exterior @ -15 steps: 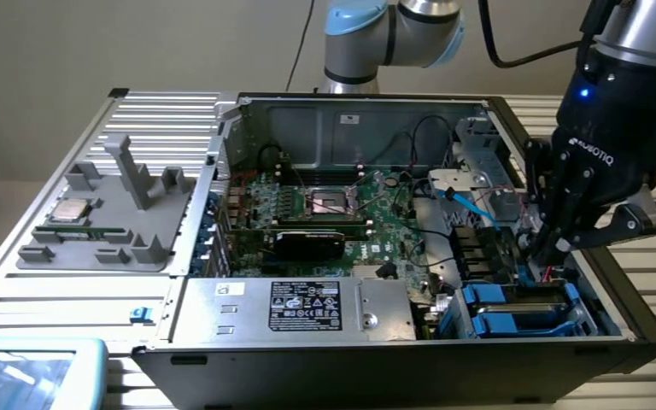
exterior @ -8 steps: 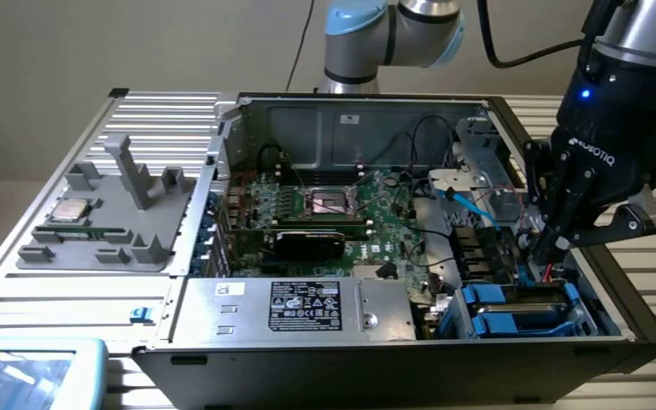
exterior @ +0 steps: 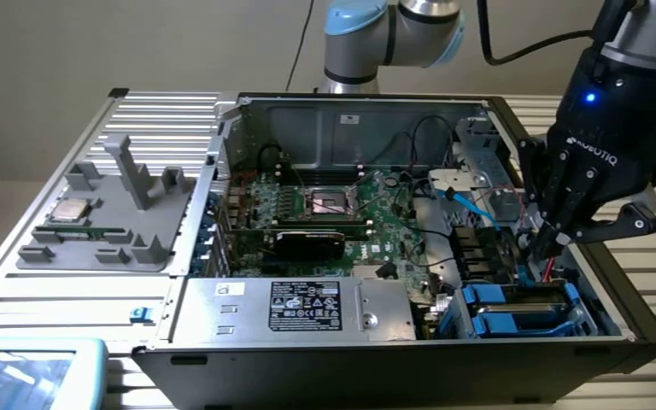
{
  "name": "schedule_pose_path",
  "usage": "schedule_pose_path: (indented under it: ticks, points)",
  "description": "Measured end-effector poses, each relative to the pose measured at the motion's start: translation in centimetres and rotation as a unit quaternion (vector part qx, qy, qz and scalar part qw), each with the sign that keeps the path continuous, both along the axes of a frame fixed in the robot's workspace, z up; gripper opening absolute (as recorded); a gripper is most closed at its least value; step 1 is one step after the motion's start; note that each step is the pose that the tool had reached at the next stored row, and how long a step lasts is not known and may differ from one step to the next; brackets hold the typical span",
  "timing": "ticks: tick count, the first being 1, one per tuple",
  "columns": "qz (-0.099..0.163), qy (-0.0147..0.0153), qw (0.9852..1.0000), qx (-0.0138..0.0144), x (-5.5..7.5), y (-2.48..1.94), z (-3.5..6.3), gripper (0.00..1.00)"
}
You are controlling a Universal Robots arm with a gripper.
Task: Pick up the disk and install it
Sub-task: 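Insert the second disk wire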
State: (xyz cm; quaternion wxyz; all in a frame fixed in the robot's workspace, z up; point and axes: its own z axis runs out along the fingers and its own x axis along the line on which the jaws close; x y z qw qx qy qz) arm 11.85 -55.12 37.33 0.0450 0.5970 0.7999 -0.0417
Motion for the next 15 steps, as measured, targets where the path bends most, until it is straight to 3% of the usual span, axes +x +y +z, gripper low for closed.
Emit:
schedule_pose_path:
  ticks: [5, 6, 7, 10, 15]
  points:
    - [0.037, 0.0011, 0.9990, 0.0253, 0.00, 0.00, -0.01, 0.11]
    - [0.044, 0.0016, 0.9986, 0.0290, -0.01, 0.00, 0.00, 0.11]
    - [0.051, 0.0026, 0.9982, 0.0312, -0.01, 0.00, -0.01, 0.11]
    - [0.071, 0.0072, 0.9969, 0.0342, -0.01, 0.00, -0.01, 0.11]
    - [0.111, 0.0134, 0.9931, 0.0362, -0.01, 0.00, -0.03, 0.11]
